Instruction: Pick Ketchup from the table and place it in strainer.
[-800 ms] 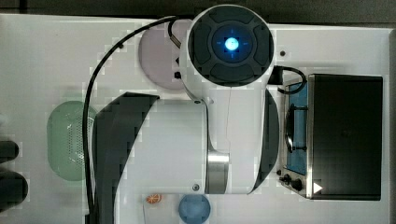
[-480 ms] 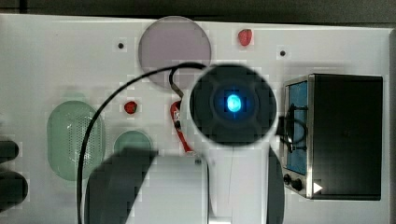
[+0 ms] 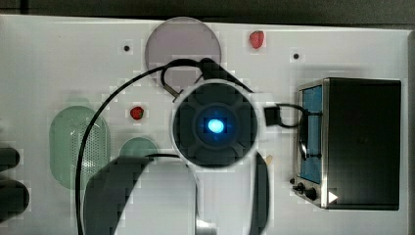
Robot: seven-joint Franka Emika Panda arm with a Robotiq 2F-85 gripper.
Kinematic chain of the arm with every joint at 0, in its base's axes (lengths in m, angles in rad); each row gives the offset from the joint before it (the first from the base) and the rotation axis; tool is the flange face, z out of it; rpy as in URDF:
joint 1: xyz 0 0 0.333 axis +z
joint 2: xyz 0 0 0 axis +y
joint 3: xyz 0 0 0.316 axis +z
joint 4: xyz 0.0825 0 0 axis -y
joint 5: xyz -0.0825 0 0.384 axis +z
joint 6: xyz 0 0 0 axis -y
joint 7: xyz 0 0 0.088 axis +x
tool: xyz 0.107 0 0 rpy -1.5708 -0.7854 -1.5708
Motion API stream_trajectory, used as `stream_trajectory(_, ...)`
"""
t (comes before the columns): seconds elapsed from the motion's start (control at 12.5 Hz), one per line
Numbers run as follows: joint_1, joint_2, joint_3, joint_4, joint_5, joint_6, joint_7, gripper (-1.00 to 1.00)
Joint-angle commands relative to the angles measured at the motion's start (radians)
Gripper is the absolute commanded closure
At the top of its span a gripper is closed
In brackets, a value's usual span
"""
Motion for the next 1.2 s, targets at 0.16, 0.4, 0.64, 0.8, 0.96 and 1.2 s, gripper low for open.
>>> stream_trajectory(0.16, -0.007, 0.088, 0.021, -0.133, 0.007, 0.126, -0.333, -1.00)
stream_trajectory(0.4, -0.005, 0.144, 0.034, -0.223, 0.007, 0.297, -0.559, -1.00)
stream_trajectory(0.64, -0.002, 0.213, 0.047, -0.301, 0.007, 0.466, -0.771, -1.00)
stream_trajectory(0.8, -0.001, 0.273, 0.053, -0.337, 0.007, 0.565, -0.831, -1.00)
stream_trajectory(0.96, -0.001, 0.337, 0.052, -0.359, 0.007, 0.641, -0.830, -1.00)
stream_trajectory(1.2, -0.001, 0.427, 0.051, -0.365, 0.007, 0.710, -0.825, -1.00)
